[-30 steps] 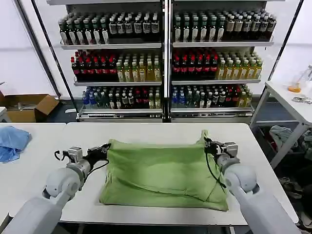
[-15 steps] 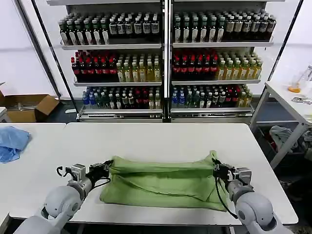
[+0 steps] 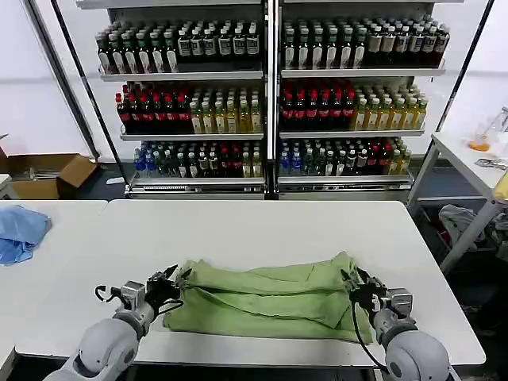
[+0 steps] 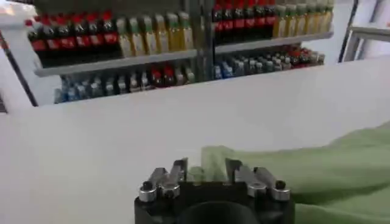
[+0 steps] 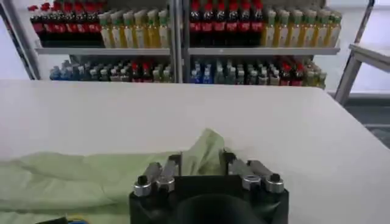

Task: Fold and organize the clothes.

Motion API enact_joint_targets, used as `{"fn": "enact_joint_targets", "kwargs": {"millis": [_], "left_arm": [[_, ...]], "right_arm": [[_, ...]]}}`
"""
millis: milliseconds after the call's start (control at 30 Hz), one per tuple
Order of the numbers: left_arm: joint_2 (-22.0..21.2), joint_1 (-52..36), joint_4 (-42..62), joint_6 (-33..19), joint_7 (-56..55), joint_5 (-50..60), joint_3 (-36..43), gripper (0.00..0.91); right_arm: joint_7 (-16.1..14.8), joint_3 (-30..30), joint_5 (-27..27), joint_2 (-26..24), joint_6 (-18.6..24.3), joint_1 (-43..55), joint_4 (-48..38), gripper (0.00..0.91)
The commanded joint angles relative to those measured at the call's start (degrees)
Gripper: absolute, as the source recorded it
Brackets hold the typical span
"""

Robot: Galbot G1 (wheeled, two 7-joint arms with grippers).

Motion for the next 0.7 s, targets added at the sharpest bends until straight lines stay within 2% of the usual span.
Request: {"fn": "enact_joint_targets", "kwargs": {"millis": [33, 267, 300, 333, 367, 400, 433, 700], "left_arm": [[-5.77, 5.29, -3.24, -2.85, -8.29, 3.3, 0.19, 0.907], [-10.71, 4.62, 0.99, -2.63, -9.18, 7.04, 2.54, 0.907], [-11.2, 4.3, 1.71, -2.61, -9.31, 7.47, 2.74, 0.836], [-11.25, 4.13, 2.19, -2.66, -9.48, 7.98, 2.89, 0.635], [-11.39, 4.02, 2.55, -2.79, -9.6, 8.08, 2.93, 0.202], [-11.45, 3.92, 2.88, -3.06, -9.66, 8.05, 3.03, 0.071], [-11.42, 3.97, 3.14, -3.18, -9.52, 8.03, 3.1, 0.02], [-11.19, 4.75, 2.71, -3.65, -8.3, 7.29, 3.2, 0.02]], "right_arm": [[-0.19, 2.68, -2.89, 0.85, 0.85, -5.8, 3.4, 0.907], [-0.23, 2.46, -3.63, 1.18, 0.99, -6.23, 3.09, 0.907], [-0.23, 2.48, -3.62, 1.08, 1.01, -6.16, 3.02, 0.907], [-0.2, 2.49, -3.61, 1.02, 1.01, -6.1, 2.99, 0.907], [-0.19, 2.5, -3.61, 1.0, 1.02, -6.1, 2.99, 0.907], [-0.2, 2.53, -3.57, 0.84, 1.01, -5.98, 2.95, 0.907], [-0.18, 2.56, -3.56, 0.77, 1.03, -5.91, 2.9, 0.907], [0.06, 2.47, -3.29, 0.28, 1.09, -5.16, 2.53, 0.907]]}}
